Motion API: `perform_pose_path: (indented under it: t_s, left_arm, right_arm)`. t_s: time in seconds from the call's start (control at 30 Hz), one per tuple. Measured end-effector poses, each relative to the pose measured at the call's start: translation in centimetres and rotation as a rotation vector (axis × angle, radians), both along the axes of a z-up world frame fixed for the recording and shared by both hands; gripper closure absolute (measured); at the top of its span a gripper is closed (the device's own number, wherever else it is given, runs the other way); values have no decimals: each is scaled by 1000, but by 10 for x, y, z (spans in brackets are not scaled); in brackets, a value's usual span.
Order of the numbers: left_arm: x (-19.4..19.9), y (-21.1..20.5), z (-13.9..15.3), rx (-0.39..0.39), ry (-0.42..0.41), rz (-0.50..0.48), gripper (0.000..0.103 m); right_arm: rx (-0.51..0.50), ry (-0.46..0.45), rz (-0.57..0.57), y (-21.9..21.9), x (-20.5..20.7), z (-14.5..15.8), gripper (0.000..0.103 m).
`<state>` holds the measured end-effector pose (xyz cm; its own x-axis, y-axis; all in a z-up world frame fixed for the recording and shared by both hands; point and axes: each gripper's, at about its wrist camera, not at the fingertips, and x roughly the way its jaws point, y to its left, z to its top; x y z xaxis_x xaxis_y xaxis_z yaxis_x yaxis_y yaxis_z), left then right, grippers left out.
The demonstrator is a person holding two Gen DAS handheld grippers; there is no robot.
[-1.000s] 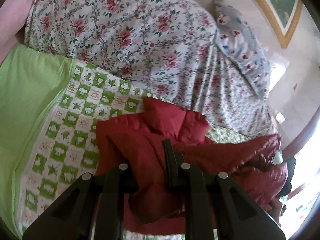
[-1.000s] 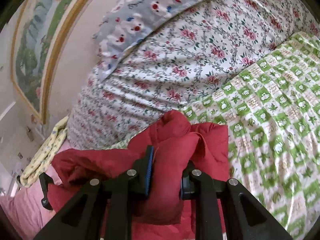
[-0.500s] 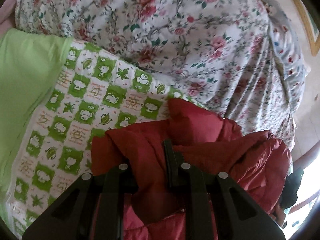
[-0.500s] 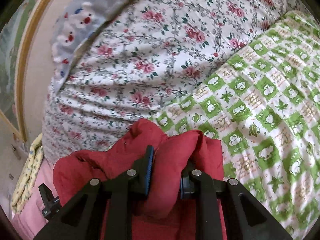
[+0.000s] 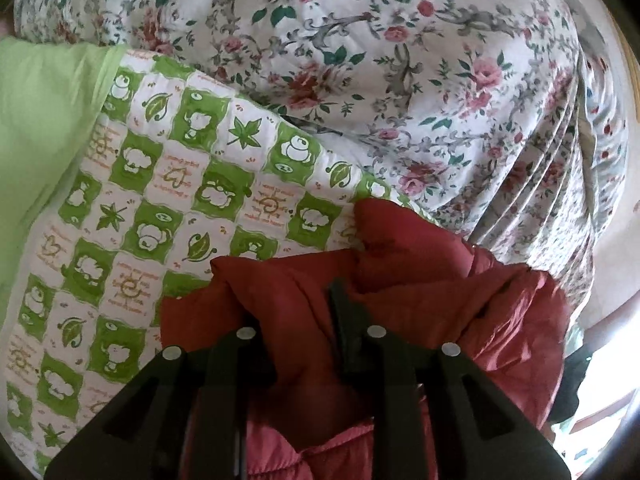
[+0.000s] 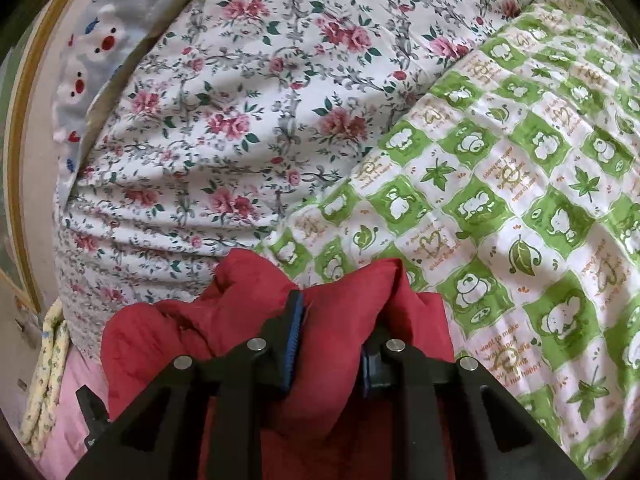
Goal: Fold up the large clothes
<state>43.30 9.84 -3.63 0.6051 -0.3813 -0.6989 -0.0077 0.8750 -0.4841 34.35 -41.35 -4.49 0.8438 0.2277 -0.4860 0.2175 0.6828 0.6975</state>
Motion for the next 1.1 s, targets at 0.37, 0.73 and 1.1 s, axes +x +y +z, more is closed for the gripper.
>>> perform_pose_path:
  t_s: [0.37,0.73,1.1]
  left_arm:
    - [-43,18,47,-38,-120,-39,74]
    - [-136,-80,65,112,-254,-407,72]
    - [-101,-148,0,420,-168,-407,72]
  right_arm:
    - [-13,25,-9,3,17,-9,82]
    - [-29,47,-23,6,30,-9,82]
    - [40,12,22,-2,11,21,60]
